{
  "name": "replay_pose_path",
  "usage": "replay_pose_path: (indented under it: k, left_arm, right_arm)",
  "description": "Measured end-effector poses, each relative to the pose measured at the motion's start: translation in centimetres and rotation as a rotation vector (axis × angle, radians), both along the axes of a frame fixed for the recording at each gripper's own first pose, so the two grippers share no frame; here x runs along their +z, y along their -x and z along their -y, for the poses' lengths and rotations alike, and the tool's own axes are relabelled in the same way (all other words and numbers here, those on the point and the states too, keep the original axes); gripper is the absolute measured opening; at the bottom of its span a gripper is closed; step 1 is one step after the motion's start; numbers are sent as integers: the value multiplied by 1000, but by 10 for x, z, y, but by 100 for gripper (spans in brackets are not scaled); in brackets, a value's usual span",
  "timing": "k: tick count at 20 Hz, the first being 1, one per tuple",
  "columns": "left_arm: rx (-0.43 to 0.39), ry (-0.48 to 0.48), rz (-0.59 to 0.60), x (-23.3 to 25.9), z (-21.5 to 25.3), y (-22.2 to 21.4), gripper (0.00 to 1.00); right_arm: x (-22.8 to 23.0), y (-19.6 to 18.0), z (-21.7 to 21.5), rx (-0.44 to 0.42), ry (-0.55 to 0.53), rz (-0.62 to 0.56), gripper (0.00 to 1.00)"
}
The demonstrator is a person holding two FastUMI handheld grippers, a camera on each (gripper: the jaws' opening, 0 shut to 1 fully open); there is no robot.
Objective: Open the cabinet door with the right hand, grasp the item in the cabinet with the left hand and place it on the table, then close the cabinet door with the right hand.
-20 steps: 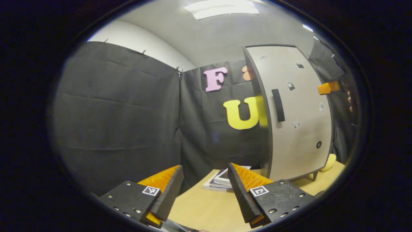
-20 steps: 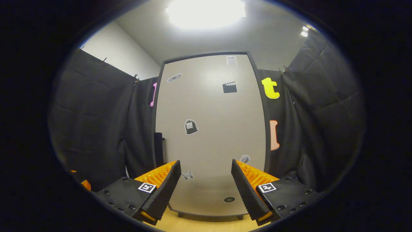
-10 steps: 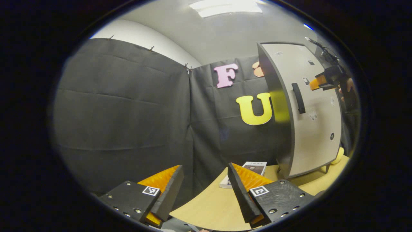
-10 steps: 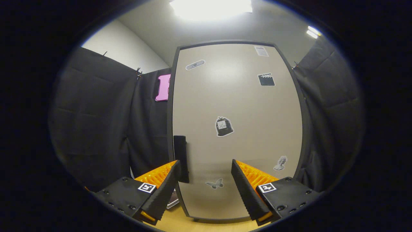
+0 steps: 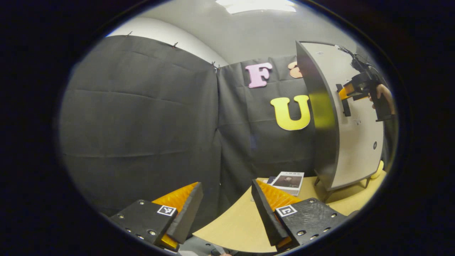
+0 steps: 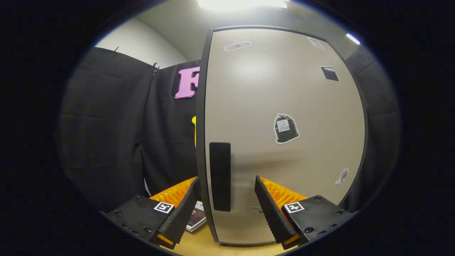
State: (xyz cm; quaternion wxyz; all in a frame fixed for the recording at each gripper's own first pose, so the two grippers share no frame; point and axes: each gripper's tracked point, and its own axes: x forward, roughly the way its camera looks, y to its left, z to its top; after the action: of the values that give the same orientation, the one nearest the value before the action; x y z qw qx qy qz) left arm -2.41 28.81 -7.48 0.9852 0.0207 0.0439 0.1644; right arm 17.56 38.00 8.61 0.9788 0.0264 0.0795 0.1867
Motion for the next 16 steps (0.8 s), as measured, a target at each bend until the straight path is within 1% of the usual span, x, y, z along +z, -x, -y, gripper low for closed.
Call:
replay_pose_path:
  k: [2, 3, 4, 5, 6, 7, 9, 10, 11, 12, 13, 14, 15, 16]
  left_arm:
    - [10, 3, -6, -3, -8, -1, 84]
    - [13, 4, -7, -5, -11, -1, 84]
    - [17, 6, -7, -5, -13, -2, 84]
    - [18, 7, -9, -7, -15, -2, 86]
    - [21, 7, -10, -7, -17, -2, 86]
    - [24, 8, -12, -9, -19, -1, 86]
    - [26, 11, -12, -11, -22, -2, 86]
    - [27, 13, -13, -11, -23, -2, 86]
    - [25, 15, -13, -12, -23, -2, 84]
    - [25, 16, -11, -11, -22, -3, 86]
    - [25, 18, -5, -8, -22, -2, 86]
    - [24, 21, -1, -7, -21, -4, 86]
    - [22, 24, 2, -7, -19, -4, 86]
    - [19, 27, 5, -7, -19, -3, 84]
  right_arm:
    - [-7, -6, -8, -1, 12, -23, 96]
    - [-11, -8, -12, 2, 10, -32, 83]
    - [-13, -12, -13, -4, 9, -38, 78]
    - [-14, -12, -15, -3, 7, -47, 76]
    - [-17, -13, -18, 2, 7, -57, 76]
    - [-18, -16, -15, -27, 12, -62, 70]
    - [-18, -17, -13, -38, 5, -67, 40]
    - [-20, -18, -15, -36, 3, -79, 35]
    - [-24, -19, -15, -31, 7, -97, 41]
    - [-28, -17, -14, -30, 12, -103, 41]
    - [-23, -18, -15, -23, 22, -99, 34]
    - [-23, -20, -14, -19, 31, -99, 33]
    - [-25, -20, -15, -20, 24, -109, 24]
    - [-23, -17, -13, -17, 18, -104, 13]
